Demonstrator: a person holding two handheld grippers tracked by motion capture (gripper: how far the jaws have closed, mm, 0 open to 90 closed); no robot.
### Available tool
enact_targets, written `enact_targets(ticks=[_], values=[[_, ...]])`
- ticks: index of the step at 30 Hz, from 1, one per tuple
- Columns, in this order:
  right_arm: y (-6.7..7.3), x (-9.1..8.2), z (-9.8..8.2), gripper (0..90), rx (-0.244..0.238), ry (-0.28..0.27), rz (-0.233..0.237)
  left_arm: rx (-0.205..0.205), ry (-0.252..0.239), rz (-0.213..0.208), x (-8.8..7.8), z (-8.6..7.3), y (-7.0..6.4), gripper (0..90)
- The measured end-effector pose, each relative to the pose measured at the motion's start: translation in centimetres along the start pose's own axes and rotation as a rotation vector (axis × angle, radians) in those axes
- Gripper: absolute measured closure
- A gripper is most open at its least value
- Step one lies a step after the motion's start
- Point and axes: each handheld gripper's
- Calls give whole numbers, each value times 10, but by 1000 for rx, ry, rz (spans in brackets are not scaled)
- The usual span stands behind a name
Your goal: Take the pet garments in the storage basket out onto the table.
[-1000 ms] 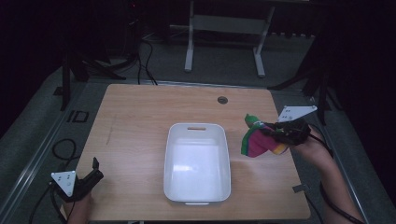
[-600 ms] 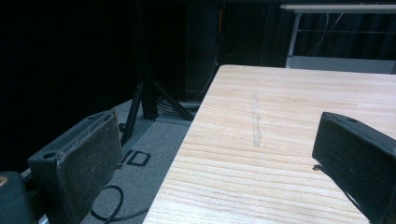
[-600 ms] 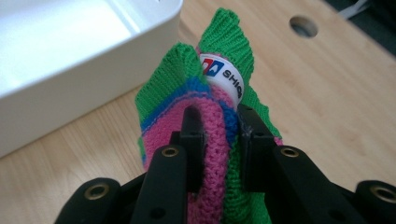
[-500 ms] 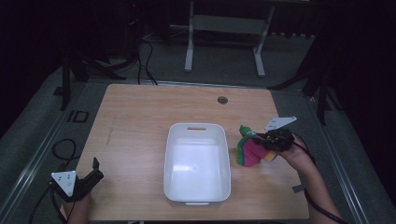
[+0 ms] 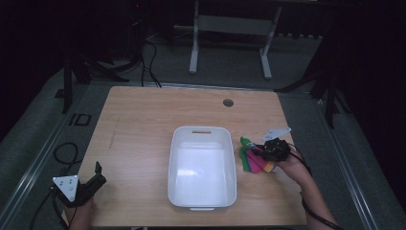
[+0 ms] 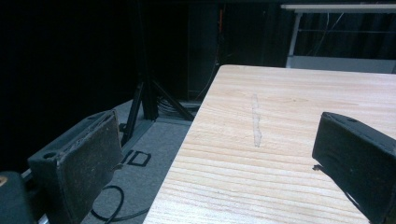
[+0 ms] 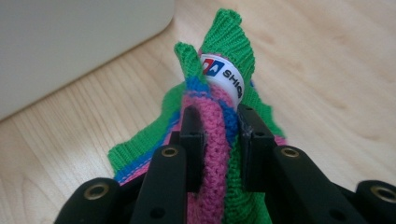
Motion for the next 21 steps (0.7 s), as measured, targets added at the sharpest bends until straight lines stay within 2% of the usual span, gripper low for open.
enact_targets(ticks=[3,5,11,15,16,17,18,21], values=[[3,14,-5,745,9,15,20,-1,0,0,0,0,0,19],[5,21,-8,736,20,1,26,-1,1,0,0,0,0,19],[8,22,-8,688,22,1,21,-2,1,0,0,0,0,19],[12,17,-3,531,12,15,22,-2,1,1,0,0,0,19],[12,17,-3,531,12,15,22,-2,1,1,0,0,0,19],[13,16,-2,490,5,12,17,-2,1,2,0,0,0,19],[14,10,-1,430,13,-11,10,-2,1,2,0,0,0,19],[14,-6,1,352,33,-65,19,-2,0,2,0,0,0,19]])
Point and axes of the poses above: each handheld gripper's, and its own axes: x roughly forward along the jaws, z roughly out of its top, y roughly to its left, and after that the axes turned 8 degrees about y, right-handed
